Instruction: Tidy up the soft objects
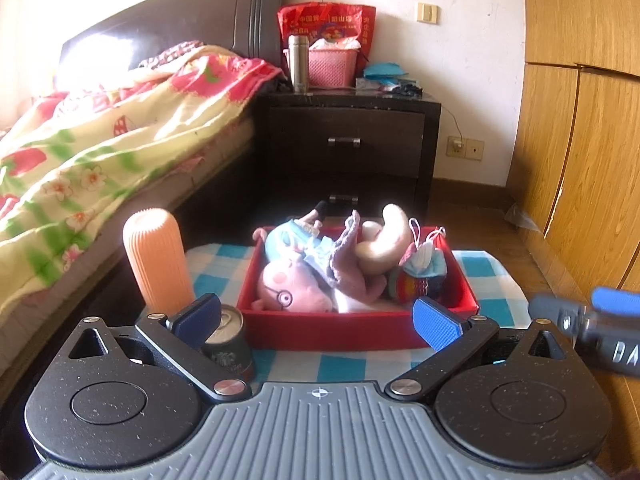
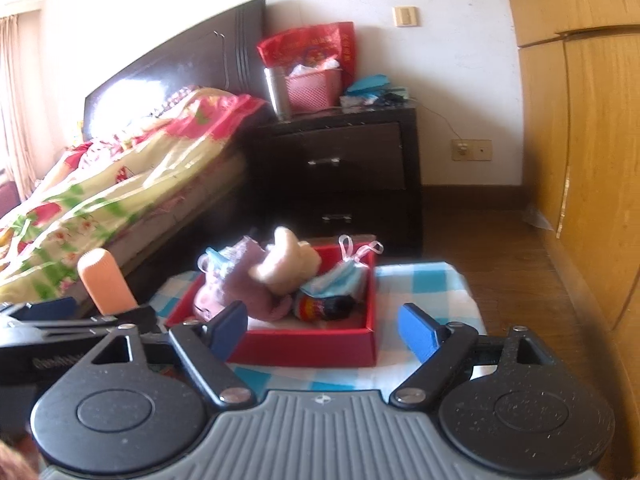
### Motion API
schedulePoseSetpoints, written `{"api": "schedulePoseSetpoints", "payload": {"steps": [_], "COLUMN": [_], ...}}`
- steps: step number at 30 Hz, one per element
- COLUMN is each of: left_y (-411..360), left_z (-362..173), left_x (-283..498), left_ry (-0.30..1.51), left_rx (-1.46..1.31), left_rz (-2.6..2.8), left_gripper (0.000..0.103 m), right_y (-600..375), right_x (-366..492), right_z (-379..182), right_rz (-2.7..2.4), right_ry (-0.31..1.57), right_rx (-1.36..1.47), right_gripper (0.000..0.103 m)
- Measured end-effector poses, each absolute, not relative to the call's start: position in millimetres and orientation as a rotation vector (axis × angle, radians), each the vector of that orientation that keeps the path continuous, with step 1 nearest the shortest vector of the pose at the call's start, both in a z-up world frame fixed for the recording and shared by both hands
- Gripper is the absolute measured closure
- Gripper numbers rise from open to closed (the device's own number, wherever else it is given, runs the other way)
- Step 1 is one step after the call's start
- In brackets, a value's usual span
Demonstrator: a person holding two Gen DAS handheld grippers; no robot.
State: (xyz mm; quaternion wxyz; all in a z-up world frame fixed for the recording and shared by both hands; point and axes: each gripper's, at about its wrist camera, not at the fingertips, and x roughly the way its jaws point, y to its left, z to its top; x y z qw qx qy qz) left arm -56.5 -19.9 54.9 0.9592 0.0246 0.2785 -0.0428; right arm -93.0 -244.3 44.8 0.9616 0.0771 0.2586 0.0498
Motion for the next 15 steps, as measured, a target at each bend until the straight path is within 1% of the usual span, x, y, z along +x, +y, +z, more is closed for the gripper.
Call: {"api": "schedulePoseSetpoints", "payload": {"steps": [1, 6, 12, 15], "left_y": [-18, -18, -22, -22], "left_z": [54, 52, 49, 46], "left_x": [-56, -53, -53, -54], "left_ry": [0.572, 0.616, 0.635, 0.644], "left_rx": [0.044, 0.003, 0.007, 0.009], "left_rz": [-0.082, -0.074, -0.067, -0.069], "left_gripper": [0.006, 0.006, 0.006, 0.006], "right_y": [-246, -247, -241, -233], "right_x": [-93, -94, -99, -102], "right_z": [40, 17, 8, -3], "right_rz": [0.093, 0.083, 0.091, 0.090], "right_ry": [0.538, 0.611, 0.626, 0.630], "right_rx": [0.143, 0.086, 0.033, -0.029], "right_gripper": [0.036, 0.036, 0.035, 0.030]}}
